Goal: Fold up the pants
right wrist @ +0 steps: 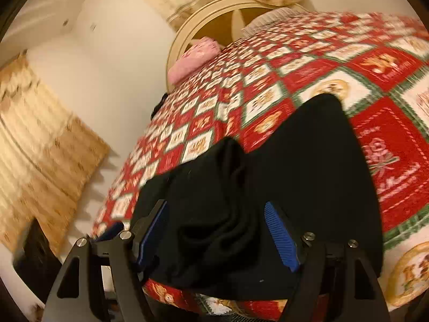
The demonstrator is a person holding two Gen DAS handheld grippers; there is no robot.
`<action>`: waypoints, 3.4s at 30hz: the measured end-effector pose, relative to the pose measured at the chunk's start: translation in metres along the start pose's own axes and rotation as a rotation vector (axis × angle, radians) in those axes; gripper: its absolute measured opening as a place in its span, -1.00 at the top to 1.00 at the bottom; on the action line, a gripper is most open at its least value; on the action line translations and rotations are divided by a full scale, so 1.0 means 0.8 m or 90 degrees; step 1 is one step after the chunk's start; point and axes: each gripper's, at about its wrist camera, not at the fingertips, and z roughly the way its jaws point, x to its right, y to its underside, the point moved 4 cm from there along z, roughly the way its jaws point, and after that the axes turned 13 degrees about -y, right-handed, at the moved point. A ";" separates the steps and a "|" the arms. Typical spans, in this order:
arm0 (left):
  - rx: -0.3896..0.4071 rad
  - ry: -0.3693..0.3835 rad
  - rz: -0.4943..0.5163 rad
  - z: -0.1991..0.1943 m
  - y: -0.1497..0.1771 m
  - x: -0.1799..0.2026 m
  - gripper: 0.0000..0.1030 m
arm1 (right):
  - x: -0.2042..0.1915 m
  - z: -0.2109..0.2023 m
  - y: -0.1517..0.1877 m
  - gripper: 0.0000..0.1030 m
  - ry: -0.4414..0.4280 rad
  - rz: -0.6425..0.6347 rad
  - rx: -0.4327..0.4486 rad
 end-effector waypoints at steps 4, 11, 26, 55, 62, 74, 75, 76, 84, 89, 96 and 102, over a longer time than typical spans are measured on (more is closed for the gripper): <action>-0.014 -0.039 0.005 0.007 0.005 -0.011 -0.75 | -0.020 0.021 0.016 -0.43 0.048 -0.080 -0.040; -0.040 -0.045 -0.034 0.017 0.009 -0.031 -0.75 | -0.025 0.028 0.032 0.43 0.108 -0.186 -0.063; -0.060 -0.090 -0.211 0.034 0.007 -0.127 -0.81 | -0.067 -0.057 0.001 0.54 0.142 -0.344 0.025; -0.101 -0.100 -0.189 0.050 0.028 -0.141 -0.81 | -0.059 -0.085 0.021 0.30 0.086 -0.301 -0.001; -0.102 -0.078 -0.132 0.047 0.052 -0.118 -0.81 | -0.062 -0.025 0.040 0.30 0.027 -0.273 -0.065; -0.112 -0.063 -0.094 0.048 0.080 -0.114 -0.81 | -0.108 0.038 0.064 0.30 -0.055 -0.287 -0.123; -0.113 -0.062 -0.099 0.048 0.080 -0.117 -0.81 | -0.110 0.041 0.062 0.30 -0.063 -0.281 -0.122; -0.116 -0.063 -0.107 0.049 0.080 -0.121 -0.81 | -0.111 0.047 0.061 0.30 -0.075 -0.276 -0.127; -0.118 -0.081 -0.168 0.055 0.073 -0.155 -0.81 | -0.115 0.101 0.118 0.29 -0.135 -0.249 -0.219; -0.107 -0.062 -0.175 0.067 0.047 -0.148 -0.81 | -0.122 0.098 0.130 0.29 -0.157 -0.275 -0.251; -0.096 -0.011 -0.173 0.081 0.007 -0.115 -0.81 | -0.127 0.058 0.133 0.29 -0.186 -0.293 -0.269; -0.092 -0.004 -0.164 0.094 -0.016 -0.079 -0.81 | -0.090 -0.027 0.019 0.29 -0.033 -0.309 -0.037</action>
